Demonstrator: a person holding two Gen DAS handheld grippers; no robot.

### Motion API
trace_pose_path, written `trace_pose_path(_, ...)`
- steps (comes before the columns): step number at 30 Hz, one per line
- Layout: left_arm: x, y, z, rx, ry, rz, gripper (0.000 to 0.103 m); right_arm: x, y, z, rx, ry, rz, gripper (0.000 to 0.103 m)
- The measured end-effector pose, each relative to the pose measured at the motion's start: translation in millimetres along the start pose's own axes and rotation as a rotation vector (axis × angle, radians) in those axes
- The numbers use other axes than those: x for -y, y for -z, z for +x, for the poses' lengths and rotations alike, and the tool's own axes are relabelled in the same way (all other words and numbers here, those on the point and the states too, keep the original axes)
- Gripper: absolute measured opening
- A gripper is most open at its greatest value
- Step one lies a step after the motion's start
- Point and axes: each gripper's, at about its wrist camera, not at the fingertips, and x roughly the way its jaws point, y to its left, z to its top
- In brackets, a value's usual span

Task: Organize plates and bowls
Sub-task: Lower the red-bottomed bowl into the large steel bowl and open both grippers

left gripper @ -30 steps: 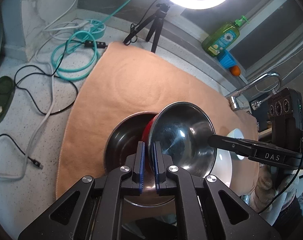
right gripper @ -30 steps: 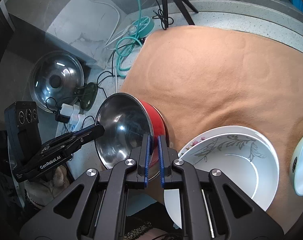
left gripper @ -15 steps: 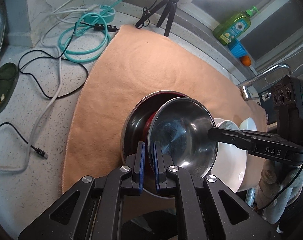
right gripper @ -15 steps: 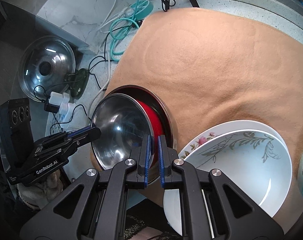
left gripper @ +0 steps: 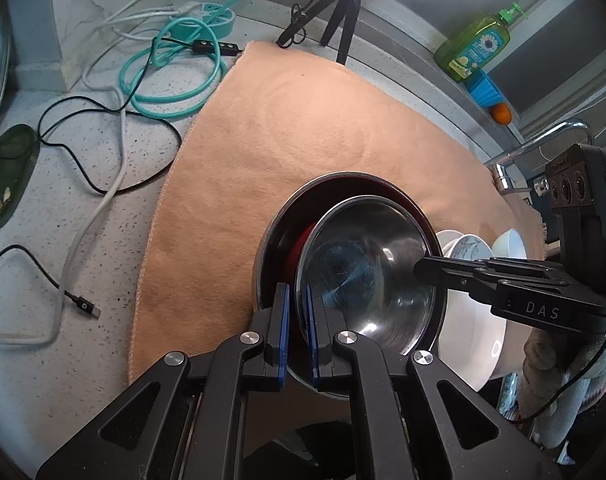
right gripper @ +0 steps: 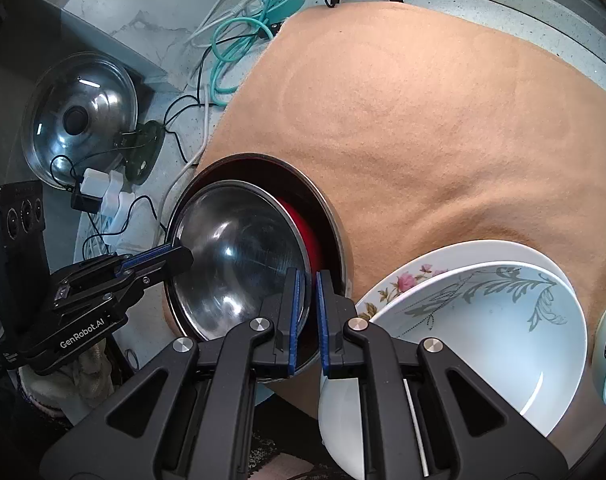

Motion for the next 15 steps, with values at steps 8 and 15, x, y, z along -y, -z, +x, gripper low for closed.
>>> trace_pose_path(8, 1.8, -2.9, 2.6, -0.001, -0.008, 0.009, 0.006, -2.3, -0.6, -0.7, 0.011, 0.010, -0.019, 0.015)
trace_pose_path(15, 4.8, -4.4, 2.0, 0.000, -0.015, 0.016, 0.006, -4.6, 0.4, -3.2, 0.019, 0.006, -0.038, 0.021)
